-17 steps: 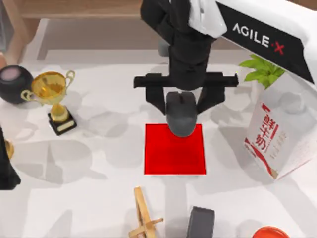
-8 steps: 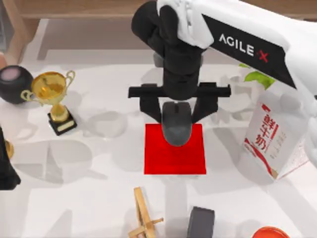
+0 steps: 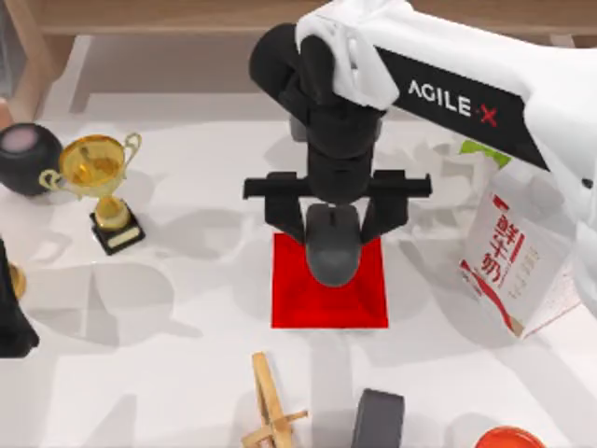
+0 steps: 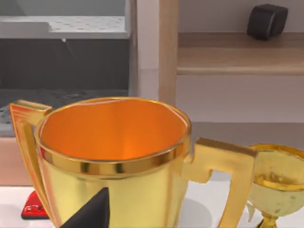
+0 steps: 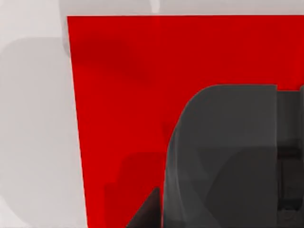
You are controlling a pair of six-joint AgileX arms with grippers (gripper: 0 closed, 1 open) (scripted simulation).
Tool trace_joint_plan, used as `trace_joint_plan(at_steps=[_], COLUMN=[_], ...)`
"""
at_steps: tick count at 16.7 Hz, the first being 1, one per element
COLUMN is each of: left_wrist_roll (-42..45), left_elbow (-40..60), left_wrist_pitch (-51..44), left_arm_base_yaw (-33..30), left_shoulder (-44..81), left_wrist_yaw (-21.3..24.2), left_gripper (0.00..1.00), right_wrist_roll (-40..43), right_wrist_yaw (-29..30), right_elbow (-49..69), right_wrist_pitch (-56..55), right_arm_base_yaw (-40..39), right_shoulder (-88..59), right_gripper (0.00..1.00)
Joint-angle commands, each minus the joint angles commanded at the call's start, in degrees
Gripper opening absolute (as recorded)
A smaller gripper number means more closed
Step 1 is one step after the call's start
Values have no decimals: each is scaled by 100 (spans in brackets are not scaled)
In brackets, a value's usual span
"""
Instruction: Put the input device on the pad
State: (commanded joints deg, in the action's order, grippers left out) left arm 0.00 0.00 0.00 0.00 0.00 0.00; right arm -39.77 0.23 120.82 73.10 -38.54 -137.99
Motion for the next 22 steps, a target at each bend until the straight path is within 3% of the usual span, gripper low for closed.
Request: trace_joint_plan(at_steps=[12, 22], left_wrist_roll=[0, 0], left_elbow=[0, 0], left_wrist_pitch=[0, 0], left_arm_base_yaw=[0, 0], left_shoulder=[0, 0], left_wrist_yaw=[0, 0], left_gripper=[100, 100], right_wrist_roll=[-12, -12], right_wrist_yaw=[-2, -2], right_elbow=[-472, -472], right_wrist_pitch=[-517, -517], right_arm_base_yaw=[-36, -36], right_shoulder=[-28, -28], right_gripper=[0, 75])
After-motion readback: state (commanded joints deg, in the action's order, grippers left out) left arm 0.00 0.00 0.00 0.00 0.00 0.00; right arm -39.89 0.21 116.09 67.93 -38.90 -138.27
